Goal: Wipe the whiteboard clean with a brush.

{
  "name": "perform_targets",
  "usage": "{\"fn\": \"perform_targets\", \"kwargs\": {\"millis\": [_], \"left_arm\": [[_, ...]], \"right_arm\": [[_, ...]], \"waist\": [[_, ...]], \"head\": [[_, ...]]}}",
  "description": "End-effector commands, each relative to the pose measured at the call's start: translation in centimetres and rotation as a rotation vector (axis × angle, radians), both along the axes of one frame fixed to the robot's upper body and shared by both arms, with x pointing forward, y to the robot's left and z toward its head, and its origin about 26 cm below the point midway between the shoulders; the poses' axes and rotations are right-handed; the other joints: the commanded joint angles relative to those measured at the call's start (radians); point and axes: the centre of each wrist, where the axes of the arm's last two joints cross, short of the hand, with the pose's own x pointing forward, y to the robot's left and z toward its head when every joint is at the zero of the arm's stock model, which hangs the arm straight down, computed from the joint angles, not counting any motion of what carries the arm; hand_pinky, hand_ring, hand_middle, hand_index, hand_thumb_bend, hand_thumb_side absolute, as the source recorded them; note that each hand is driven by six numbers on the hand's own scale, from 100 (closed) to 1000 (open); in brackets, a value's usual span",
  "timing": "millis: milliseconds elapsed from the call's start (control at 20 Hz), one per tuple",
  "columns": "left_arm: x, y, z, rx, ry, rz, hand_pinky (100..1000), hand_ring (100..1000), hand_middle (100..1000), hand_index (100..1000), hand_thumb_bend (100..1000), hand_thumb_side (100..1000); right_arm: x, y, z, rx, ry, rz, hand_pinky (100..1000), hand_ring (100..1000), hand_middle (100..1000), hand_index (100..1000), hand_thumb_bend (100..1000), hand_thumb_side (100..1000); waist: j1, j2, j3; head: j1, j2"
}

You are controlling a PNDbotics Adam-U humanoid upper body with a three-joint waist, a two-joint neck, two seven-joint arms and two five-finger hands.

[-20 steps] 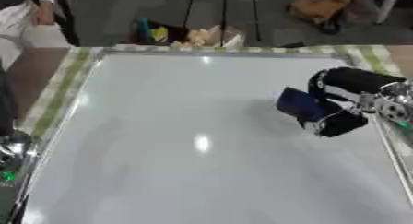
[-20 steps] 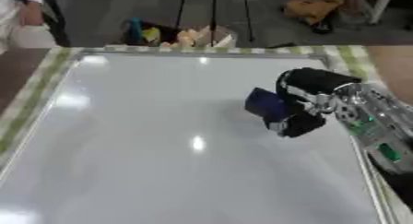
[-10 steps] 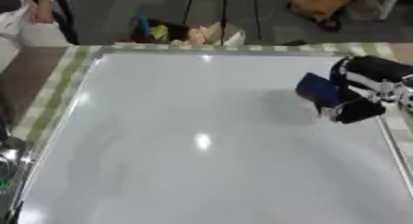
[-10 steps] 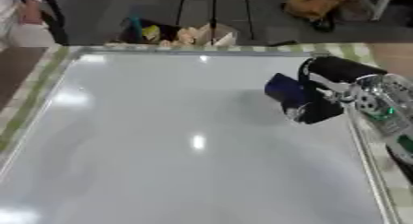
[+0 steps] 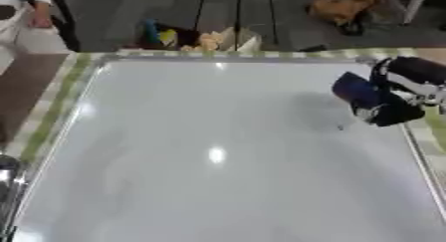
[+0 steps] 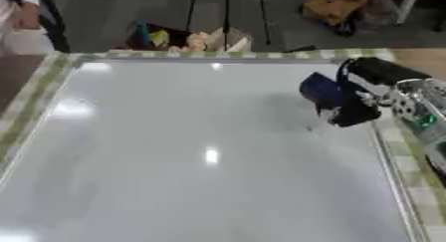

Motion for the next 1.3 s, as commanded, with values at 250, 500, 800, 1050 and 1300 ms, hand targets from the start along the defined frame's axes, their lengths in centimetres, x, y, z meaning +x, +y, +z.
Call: {"fn": "perform_targets", "kwargs": {"millis": [250, 500, 800, 1050, 1300], "left_arm": [[-0.4, 0.0, 0.9, 0.013, -0.033, -0.008, 695, 825, 753, 773, 221, 989], [-0.4, -0.1, 0.9, 0.011, -0.035, -0.011, 695, 824, 753, 773, 221, 988], [-0.4, -0.1, 0.9, 0.007, -0.035, -0.014, 695, 825, 753, 772, 220, 988], [-0.4, -0.2, 0.9, 0.003, -0.035, -0.016, 695, 825, 754, 772, 219, 987], [-0.4, -0.2, 0.9, 0.000, -0.037, -0.017, 695, 825, 754, 772, 219, 987]], "right_arm": [[0.0, -1.2, 1.4, 0.006, -0.050, -0.034, 620, 572, 511, 105, 100, 447], [0.1, -0.8, 1.0, 0.001, -0.043, -0.021, 610, 567, 498, 104, 100, 451], [0.5, -0.3, 0.4, 0.007, -0.024, -0.013, 604, 563, 493, 102, 100, 446], [0.9, 0.1, -0.4, 0.010, -0.001, -0.005, 593, 556, 477, 102, 100, 448], [1.3, 0.2, -1.2, 0.009, 0.025, -0.006, 587, 555, 467, 101, 100, 443]], "waist": [[0.001, -0.017, 0.000], [0.003, -0.017, 0.003], [0.004, -0.015, 0.004], [0.005, -0.014, 0.005], [0.007, -0.013, 0.006]], "head": [[-0.007, -0.012], [-0.009, -0.009], [-0.011, -0.011], [-0.010, -0.007], [-0.011, -0.008]]}}
